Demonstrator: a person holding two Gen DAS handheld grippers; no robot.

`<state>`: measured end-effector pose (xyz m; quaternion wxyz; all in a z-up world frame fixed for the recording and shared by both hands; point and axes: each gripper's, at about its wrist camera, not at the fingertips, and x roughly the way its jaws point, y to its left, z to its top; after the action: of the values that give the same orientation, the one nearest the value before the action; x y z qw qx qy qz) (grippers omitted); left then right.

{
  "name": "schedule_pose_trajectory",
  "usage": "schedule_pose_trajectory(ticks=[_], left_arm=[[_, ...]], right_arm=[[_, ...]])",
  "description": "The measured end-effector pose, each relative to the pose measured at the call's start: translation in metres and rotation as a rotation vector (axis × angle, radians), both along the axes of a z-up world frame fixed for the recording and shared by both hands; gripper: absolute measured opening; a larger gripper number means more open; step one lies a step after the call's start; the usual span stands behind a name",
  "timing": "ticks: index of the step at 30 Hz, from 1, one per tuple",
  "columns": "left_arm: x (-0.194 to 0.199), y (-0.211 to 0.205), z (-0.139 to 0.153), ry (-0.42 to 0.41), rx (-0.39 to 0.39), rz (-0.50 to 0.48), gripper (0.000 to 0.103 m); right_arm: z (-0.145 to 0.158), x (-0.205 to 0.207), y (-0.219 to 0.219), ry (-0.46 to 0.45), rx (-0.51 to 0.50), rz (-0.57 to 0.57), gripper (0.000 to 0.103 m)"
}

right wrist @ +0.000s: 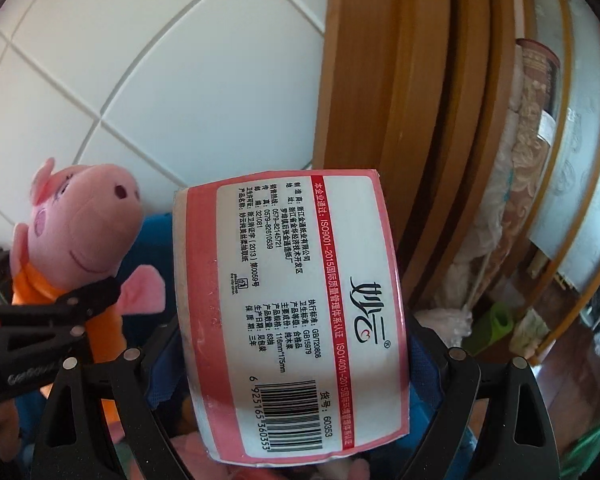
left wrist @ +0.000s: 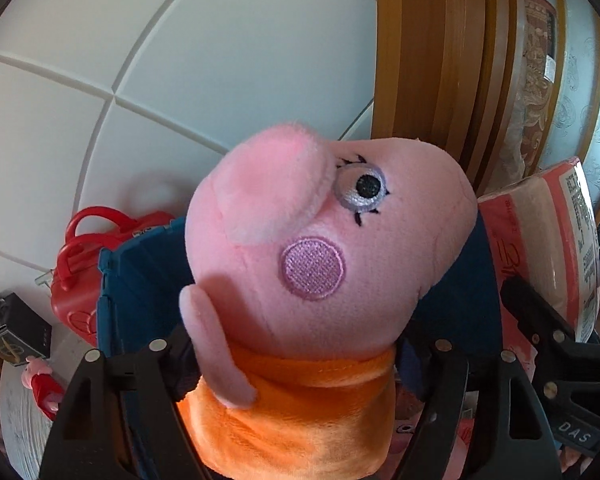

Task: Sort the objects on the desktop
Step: 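Carry the orange-dress pig and red-white pack over the blue crate, then release the pig and pack into the crate by opening both grippers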

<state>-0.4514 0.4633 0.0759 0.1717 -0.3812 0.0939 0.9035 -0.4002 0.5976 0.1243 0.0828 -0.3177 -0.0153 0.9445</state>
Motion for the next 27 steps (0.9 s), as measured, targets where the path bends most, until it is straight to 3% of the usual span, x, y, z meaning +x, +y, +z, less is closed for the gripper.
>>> schedule_pose_trajectory(ticks=[4,9,11,15,19,22,27], left_arm=[[-0.002,0.007,-0.010,-0.045,-0.024,-0.008,0.077],[0.002,0.002,-0.006,-0.064,0.034,-0.010,0.079],[-0.001,0.001,-0.008,-0.098,0.007,0.012,0.079],[0.006,0.006,-0.009,-0.053,-0.033,0.019,0.081],[0.023,0.004,0.008,0.056,0.010,-0.002,0.081],[0.020,-0.001,0.010,0.013,0.042,0.009,0.081],[0.026,0.000,0.002,-0.001,-0.024,0.033,0.081]], right_arm=[[-0.009,-0.008,-0.005,-0.025,0.009,0.015,0.092],[-0.012,-0.011,-0.002,-0.027,0.000,0.014,0.092],[-0.014,-0.013,-0.002,-0.032,0.002,0.014,0.092],[-0.017,-0.015,-0.005,-0.045,0.014,0.014,0.092],[-0.015,-0.014,-0.003,-0.033,0.002,0.015,0.092],[-0.014,-0.015,0.003,-0.022,-0.015,0.010,0.093],[-0.011,-0.013,0.002,0.000,-0.022,0.015,0.101]])
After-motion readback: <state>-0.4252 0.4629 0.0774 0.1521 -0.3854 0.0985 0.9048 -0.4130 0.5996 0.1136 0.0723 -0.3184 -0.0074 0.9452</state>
